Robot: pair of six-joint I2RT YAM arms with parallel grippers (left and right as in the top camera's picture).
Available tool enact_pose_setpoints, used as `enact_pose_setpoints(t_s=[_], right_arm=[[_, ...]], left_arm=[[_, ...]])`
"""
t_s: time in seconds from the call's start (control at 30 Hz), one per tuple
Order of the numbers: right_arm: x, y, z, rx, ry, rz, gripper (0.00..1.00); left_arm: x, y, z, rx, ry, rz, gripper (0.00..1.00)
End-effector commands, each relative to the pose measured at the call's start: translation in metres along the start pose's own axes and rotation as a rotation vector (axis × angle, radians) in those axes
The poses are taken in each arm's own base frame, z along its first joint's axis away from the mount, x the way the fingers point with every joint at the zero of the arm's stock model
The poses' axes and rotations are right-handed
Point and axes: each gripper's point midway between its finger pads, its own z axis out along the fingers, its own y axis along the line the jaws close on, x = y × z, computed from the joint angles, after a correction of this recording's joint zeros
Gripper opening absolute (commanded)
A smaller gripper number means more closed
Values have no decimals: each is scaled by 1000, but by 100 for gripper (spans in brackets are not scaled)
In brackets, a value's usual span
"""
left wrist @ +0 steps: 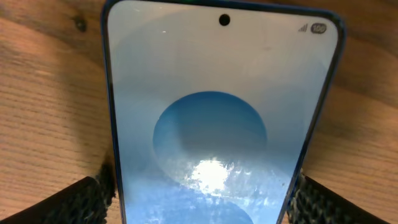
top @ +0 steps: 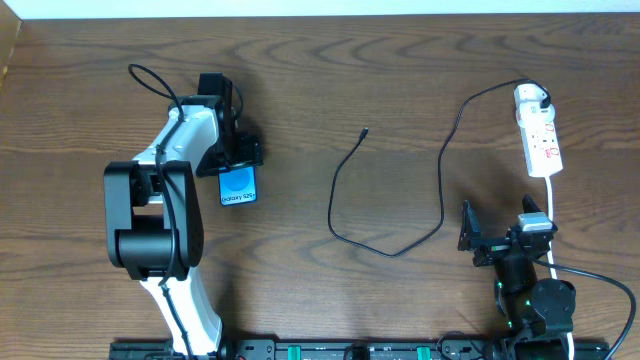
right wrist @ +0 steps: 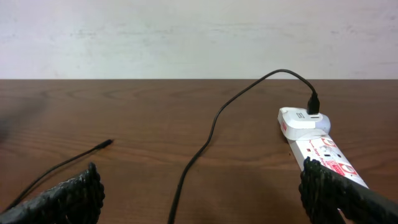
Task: Plug charger to phone and switch on socket
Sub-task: 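Close the left gripper on the phone's bottom edge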
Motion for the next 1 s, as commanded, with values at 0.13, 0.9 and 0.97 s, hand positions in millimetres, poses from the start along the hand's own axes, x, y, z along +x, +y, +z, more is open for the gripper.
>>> enact_pose_setpoints(t_s=[0.13, 0.9, 0.97], right_arm=[[0, 1, 0, -1, -1, 3, 99], [0, 1, 0, -1, -1, 3, 99], [0, 1, 0, -1, -1, 2, 99]], left_arm=[[19, -3, 24, 24, 77, 7, 80], [15, -4, 21, 27, 66, 7, 71], [14, -5, 20, 27, 64, 7, 69]])
